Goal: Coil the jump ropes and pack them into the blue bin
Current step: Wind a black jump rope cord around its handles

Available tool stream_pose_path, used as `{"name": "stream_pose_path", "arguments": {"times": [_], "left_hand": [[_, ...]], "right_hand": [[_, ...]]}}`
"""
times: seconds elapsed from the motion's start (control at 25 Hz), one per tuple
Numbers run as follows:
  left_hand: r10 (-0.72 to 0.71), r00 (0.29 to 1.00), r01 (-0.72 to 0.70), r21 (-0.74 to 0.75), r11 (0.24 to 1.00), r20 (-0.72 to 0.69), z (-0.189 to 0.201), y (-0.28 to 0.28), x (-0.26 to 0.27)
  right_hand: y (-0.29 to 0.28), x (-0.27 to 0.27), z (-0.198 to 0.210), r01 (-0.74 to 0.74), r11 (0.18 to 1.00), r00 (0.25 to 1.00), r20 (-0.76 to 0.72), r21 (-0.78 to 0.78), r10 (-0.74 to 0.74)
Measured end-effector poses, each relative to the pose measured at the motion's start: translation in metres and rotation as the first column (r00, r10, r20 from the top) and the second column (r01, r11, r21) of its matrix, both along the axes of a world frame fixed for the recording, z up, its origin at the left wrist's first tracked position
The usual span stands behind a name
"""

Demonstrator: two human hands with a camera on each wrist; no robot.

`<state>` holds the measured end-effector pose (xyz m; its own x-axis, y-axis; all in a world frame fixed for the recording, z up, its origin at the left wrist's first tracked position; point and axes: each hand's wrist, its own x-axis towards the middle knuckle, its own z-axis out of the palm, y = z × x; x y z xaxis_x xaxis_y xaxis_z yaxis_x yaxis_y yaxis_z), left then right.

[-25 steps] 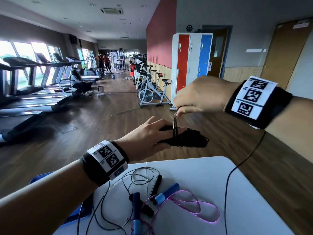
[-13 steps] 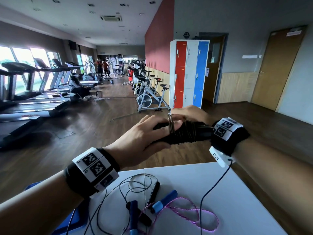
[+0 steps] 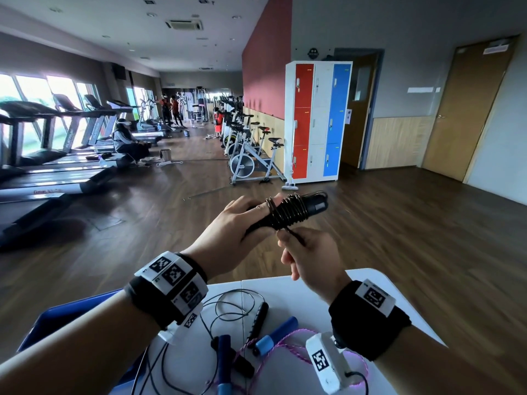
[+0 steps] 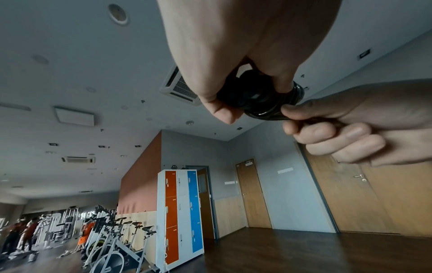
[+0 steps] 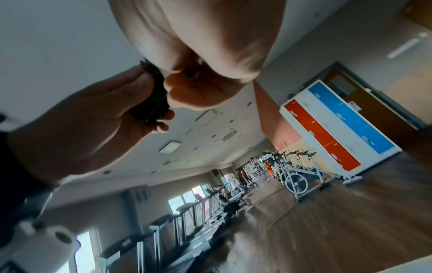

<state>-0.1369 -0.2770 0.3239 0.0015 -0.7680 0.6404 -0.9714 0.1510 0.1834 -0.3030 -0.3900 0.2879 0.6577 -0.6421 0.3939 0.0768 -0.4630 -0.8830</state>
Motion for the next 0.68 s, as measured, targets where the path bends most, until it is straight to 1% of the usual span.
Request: {"name": "stream_pose_path", "arguments": {"times": [0.04, 0.08, 0.12, 0.16, 0.2, 0.24, 0.32, 0.4, 0.52, 0.6, 0.68], "left_hand": [[0.001, 1.000, -0.001, -0.005, 1.000, -0.024, 0.000, -0.001, -0.001], [0.005, 0.999, -0.005, -0.012, 1.000, -0.045, -0.001, -0.001, -0.001], [0.015, 0.998, -0.016, -0.018, 1.000, -0.061, -0.001, -0.001, -0.001], [0.029, 0.997, -0.030, -0.022, 0.999, -0.078, -0.001, -0.002, -0.001], [0.041, 0.994, -0.044, -0.022, 0.999, -0.097, -0.002, -0.001, -0.001], [0.050, 0.993, -0.052, -0.020, 0.998, -0.111, -0.002, -0.001, 0.000], [0.054, 0.992, -0.055, -0.003, 0.998, -0.113, -0.002, 0.001, 0.000], [0.058, 0.993, -0.056, 0.019, 0.998, -0.108, -0.001, 0.001, -0.002], [0.057, 0.994, -0.053, 0.040, 0.998, -0.093, 0.002, 0.002, -0.001], [0.067, 0.994, -0.061, 0.077, 0.995, -0.082, 0.001, 0.004, 0.002], [0.079, 0.994, -0.069, 0.130, 0.989, -0.073, 0.000, 0.007, 0.003]], "right_hand": [[-0.002, -0.002, 0.001, 0.051, 0.997, 0.999, 0.009, -0.054, -0.050], [-0.004, -0.004, 0.000, 0.111, 0.982, 0.994, 0.015, -0.153, -0.110], [-0.007, -0.005, 0.000, 0.169, 0.939, 0.985, 0.016, -0.299, -0.172], [-0.008, -0.006, 0.000, 0.204, 0.872, 0.976, 0.019, -0.444, -0.219], [-0.007, -0.008, 0.001, 0.210, 0.804, 0.971, 0.023, -0.556, -0.237], [-0.007, -0.010, 0.003, 0.200, 0.750, 0.971, 0.027, -0.630, -0.236], [-0.005, -0.014, 0.009, 0.177, 0.686, 0.975, 0.031, -0.706, -0.220], [-0.002, -0.018, 0.020, 0.169, 0.647, 0.976, 0.034, -0.743, -0.215], [-0.001, -0.017, 0.031, 0.101, 0.668, 0.991, 0.019, -0.738, -0.129], [-0.004, -0.015, 0.034, 0.045, 0.654, 0.992, -0.045, -0.756, -0.120], [-0.010, -0.013, 0.035, 0.022, 0.637, 0.992, -0.061, -0.770, -0.108]]}}
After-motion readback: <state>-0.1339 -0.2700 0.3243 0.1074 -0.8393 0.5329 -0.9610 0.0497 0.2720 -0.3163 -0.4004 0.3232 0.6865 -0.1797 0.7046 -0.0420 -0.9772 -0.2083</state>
